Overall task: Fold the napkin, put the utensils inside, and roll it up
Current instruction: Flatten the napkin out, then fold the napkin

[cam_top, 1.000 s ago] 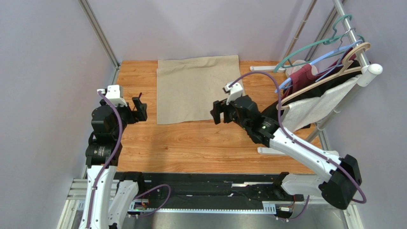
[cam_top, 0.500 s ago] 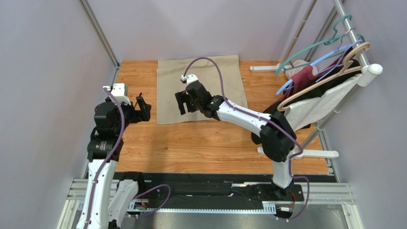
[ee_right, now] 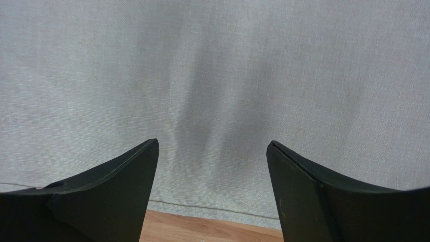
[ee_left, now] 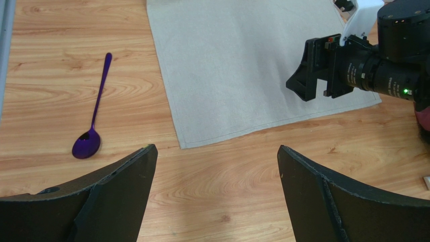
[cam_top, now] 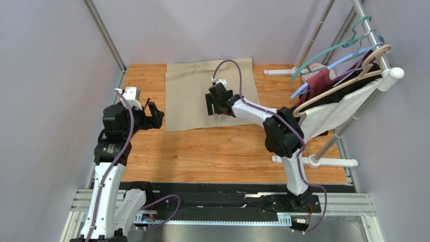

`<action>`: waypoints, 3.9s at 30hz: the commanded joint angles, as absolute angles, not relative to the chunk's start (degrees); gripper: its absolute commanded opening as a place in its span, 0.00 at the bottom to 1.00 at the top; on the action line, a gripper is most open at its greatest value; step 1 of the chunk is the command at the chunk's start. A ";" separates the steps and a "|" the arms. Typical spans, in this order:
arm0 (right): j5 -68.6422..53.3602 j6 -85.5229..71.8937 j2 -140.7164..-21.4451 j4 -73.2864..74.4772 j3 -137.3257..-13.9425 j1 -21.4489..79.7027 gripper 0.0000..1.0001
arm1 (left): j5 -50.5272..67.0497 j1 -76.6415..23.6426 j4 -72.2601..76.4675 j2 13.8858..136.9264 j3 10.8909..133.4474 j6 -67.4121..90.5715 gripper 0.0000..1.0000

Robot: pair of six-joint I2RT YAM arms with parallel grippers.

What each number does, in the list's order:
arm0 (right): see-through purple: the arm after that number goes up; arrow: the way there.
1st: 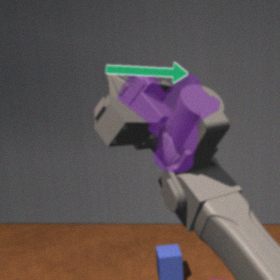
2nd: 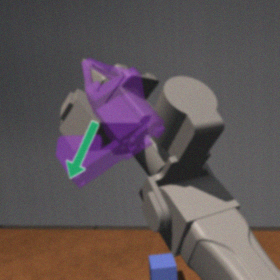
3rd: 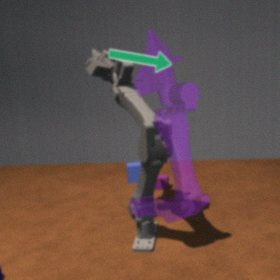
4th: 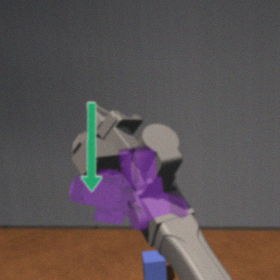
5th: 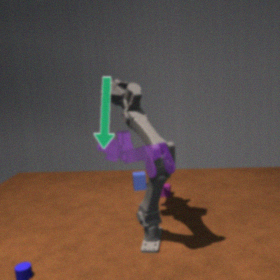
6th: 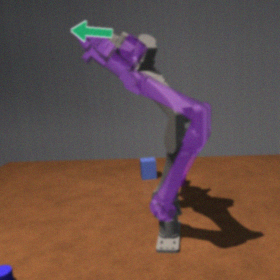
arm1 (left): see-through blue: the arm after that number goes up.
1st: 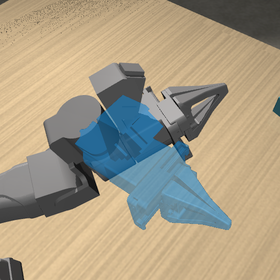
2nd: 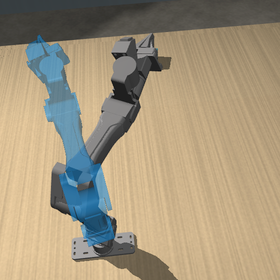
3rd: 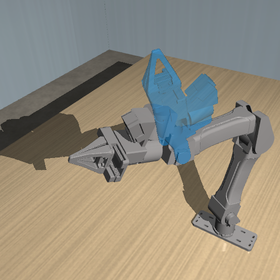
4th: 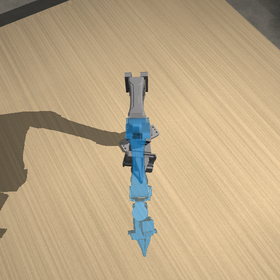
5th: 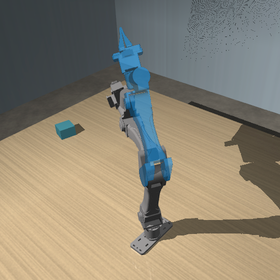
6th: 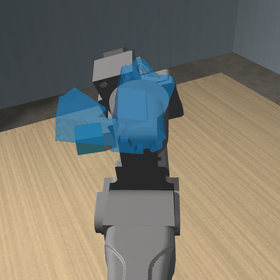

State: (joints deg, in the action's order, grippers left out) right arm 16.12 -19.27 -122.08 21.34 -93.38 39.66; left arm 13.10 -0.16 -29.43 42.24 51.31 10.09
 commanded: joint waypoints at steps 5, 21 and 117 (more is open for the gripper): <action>17.41 -21.70 -123.57 27.59 -90.53 40.34 0.80 | 14.50 0.26 -29.09 42.19 53.44 9.40 0.98; 15.21 -29.18 -115.85 34.63 -74.36 45.26 0.79 | 13.80 0.18 -29.44 42.63 53.61 9.32 0.98; 8.79 -2.20 -136.23 2.81 -96.86 71.54 0.20 | -14.50 5.71 -32.34 41.22 54.49 15.73 0.99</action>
